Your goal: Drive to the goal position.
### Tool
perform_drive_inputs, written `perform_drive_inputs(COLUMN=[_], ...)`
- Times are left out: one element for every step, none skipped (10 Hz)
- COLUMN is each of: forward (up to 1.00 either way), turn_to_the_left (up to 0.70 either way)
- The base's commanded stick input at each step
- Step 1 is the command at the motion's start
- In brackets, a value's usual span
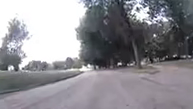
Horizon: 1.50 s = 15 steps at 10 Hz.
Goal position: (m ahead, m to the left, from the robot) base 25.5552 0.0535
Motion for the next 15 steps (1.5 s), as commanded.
perform_drive_inputs(forward=[1.0,1.0,1.0,1.0,1.0,1.0,1.0,1.0,1.0,1.0,1.0,1.0,1.0,1.0,1.0], turn_to_the_left=[0.0,0.0,0.0,0.0,0.0,0.0,0.0,0.0,0.0,0.0,0.0,0.0,0.0,0.0,0.0])
